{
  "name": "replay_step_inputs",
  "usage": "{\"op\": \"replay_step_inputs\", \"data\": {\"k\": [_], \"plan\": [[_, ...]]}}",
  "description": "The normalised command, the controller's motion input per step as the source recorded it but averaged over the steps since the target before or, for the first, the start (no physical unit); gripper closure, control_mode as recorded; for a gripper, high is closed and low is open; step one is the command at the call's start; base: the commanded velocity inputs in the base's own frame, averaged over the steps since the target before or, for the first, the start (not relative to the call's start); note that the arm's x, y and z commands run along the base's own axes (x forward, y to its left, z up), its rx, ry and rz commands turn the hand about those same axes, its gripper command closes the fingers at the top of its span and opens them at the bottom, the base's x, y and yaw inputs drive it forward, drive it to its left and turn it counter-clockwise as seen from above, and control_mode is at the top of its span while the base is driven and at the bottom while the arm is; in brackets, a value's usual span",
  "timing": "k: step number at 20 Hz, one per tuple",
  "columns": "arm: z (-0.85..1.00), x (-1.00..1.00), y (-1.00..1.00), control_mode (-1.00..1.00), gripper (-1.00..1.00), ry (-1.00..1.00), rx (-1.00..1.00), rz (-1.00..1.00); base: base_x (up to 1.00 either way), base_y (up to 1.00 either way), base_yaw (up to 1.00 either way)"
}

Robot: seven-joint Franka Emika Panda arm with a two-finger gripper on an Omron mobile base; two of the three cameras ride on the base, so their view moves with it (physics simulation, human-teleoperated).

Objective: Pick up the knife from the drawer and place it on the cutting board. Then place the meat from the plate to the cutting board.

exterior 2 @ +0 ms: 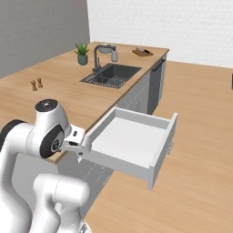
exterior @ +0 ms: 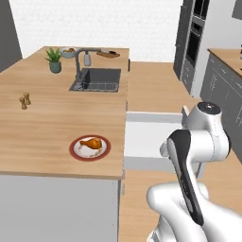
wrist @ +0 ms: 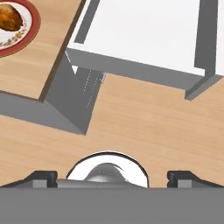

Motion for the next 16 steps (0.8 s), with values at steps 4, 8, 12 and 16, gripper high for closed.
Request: {"op": "replay_step_inputs", "data": {"k": [4,8,12,16], "plan": [[0.0,0.0,0.0,1.0,-1.0,0.0,0.0,0.0,0.0,0.0,0.0],[0.0,0.08,0.02,-1.0,-1.0,0.02,0.0,0.0,0.0,0.0,0.0],[0.02,0.68,0.22,-1.0,-1.0,0.08,-0.02,0.32,0.0,0.0,0.0],[0.0,0.84,0.53,-1.0,-1.0,0.06,-0.08,0.55,0.0,0.0,0.0]]}}
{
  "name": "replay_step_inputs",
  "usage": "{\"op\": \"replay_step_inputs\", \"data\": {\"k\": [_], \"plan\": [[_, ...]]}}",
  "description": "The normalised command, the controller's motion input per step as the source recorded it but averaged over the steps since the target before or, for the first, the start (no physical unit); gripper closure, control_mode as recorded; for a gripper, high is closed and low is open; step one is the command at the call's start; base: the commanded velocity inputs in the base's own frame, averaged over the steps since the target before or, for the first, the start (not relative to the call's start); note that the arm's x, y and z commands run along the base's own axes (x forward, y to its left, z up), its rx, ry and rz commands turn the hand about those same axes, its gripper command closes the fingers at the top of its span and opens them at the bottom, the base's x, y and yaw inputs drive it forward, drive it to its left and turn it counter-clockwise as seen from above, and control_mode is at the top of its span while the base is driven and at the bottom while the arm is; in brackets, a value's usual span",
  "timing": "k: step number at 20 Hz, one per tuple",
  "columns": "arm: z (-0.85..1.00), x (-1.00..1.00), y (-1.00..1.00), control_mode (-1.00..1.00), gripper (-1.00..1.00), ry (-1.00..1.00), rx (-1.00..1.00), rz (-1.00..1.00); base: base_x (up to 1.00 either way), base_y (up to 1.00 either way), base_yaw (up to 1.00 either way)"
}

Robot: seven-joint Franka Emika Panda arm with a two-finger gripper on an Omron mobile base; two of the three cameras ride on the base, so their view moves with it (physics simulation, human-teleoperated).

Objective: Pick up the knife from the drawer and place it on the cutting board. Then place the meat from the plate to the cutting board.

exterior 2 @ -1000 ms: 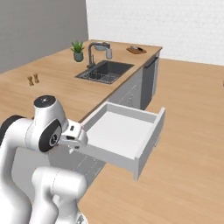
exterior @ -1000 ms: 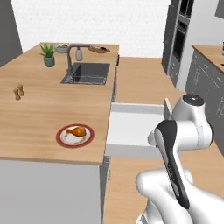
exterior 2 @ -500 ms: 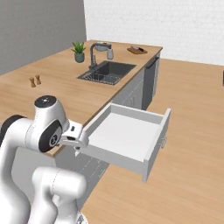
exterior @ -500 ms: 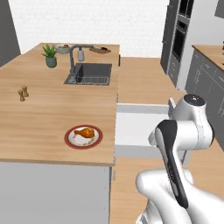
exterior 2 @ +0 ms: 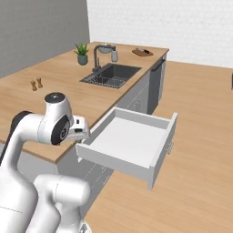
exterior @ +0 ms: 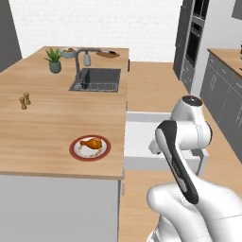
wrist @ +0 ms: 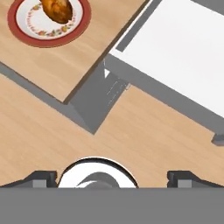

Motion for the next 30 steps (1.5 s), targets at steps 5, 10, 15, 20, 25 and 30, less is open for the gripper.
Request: {"op": "replay_step_inputs", "data": {"k": [5,10,15,20,25,30], "plan": [[0.0,1.0,1.0,-1.0,-1.0,-0.05,-0.01,0.29,0.0,0.0,0.0],[0.04,0.78,1.0,-1.0,-1.0,0.01,-0.07,0.04,0.0,0.0,0.0],[0.04,0.67,1.0,-1.0,-1.0,0.02,-0.23,-0.03,0.0,0.0,0.0],[-0.17,0.31,1.0,-1.0,-1.0,0.02,-0.25,-0.14,0.0,0.0,0.0],[-0.25,0.21,0.25,-1.0,-1.0,0.04,-0.04,-0.07,0.0,0.0,0.0],[-0.2,0.73,-0.57,-1.0,-1.0,0.09,0.13,0.22,0.0,0.0,0.0]]}}
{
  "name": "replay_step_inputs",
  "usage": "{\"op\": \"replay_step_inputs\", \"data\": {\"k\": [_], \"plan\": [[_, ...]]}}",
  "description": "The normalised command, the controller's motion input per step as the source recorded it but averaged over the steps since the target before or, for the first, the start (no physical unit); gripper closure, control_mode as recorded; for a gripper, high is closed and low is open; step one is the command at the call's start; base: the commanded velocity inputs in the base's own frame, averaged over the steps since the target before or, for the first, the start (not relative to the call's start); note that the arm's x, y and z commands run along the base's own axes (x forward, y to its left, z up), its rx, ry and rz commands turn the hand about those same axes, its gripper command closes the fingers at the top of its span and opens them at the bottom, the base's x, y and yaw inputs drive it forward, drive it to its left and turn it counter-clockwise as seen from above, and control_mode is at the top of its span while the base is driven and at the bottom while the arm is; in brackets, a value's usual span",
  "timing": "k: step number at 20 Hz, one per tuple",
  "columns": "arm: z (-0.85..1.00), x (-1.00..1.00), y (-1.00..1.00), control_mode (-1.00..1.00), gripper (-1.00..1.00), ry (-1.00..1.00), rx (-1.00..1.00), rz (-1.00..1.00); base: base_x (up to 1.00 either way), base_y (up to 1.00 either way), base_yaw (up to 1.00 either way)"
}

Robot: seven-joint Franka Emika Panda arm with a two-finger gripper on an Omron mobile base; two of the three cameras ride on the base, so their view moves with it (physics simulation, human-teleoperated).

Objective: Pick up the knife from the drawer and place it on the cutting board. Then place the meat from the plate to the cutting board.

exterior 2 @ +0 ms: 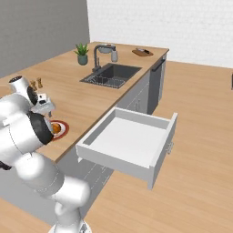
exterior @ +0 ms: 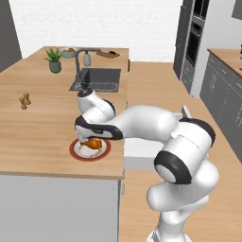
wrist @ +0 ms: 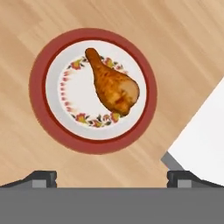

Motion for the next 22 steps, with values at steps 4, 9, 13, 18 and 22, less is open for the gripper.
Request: {"op": "replay_step_inputs", "data": {"k": [4,9,13,18,22], "plan": [[-0.2,0.46,-0.28,-1.0,-1.0,0.16,0.07,0.32,0.0,0.0,0.0],[-0.27,0.03,0.03,-1.0,-1.0,0.22,0.0,0.25,0.0,0.0,0.0],[-0.02,0.26,0.32,-1.0,-1.0,0.2,0.0,0.19,0.0,0.0,0.0],[0.0,0.54,0.52,-1.0,-1.0,0.18,-0.04,0.06,0.0,0.0,0.0],[-0.23,0.23,0.16,-1.0,-1.0,0.13,-0.14,-0.01,0.0,0.0,0.0]]}}
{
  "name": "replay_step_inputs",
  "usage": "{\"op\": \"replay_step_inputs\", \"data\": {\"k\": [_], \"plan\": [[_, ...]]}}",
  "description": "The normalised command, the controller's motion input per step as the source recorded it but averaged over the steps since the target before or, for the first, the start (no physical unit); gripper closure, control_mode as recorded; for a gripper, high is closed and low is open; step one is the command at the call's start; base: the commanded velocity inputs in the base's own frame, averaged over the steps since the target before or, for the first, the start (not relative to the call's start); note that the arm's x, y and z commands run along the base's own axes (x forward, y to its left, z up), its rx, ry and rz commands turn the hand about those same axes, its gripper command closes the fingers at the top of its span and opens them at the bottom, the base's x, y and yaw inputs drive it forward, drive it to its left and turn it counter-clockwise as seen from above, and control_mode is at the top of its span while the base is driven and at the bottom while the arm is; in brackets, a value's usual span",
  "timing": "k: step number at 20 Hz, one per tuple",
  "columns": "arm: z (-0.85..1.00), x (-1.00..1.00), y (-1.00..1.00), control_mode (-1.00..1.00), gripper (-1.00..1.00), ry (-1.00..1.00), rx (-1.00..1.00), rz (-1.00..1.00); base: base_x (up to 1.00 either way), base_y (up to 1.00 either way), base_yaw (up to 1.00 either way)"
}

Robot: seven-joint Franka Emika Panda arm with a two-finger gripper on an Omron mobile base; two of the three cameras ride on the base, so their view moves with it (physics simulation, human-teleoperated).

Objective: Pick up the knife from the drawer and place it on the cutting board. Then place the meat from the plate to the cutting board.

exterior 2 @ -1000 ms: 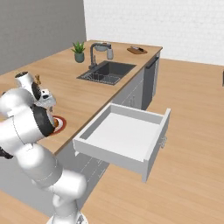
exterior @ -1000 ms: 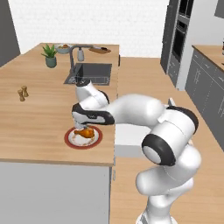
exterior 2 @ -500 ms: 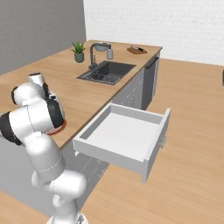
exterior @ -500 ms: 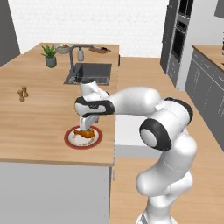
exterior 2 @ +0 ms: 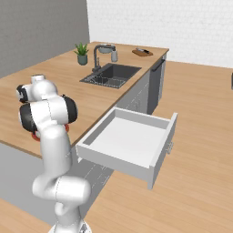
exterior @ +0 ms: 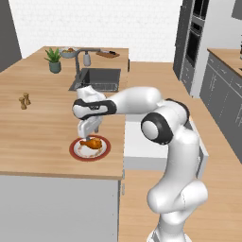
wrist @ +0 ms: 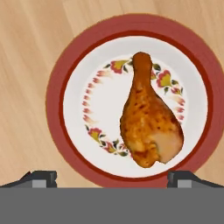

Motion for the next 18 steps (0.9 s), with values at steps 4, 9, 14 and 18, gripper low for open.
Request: {"op": "replay_step_inputs", "data": {"k": [4,9,14,18], "plan": [[-0.45,0.19,0.0,-1.0,-1.0,0.13,-0.16,-0.03,0.0,0.0,0.0],[-0.33,0.29,-0.02,-1.0,-1.0,0.1,-0.1,0.0,0.0,0.0,0.0],[-0.15,0.3,-0.01,-1.0,-1.0,0.0,-0.03,0.0,0.0,0.0,0.0],[-0.29,0.16,-0.05,-1.0,-1.0,0.0,-0.02,0.0,0.0,0.0,0.0]]}}
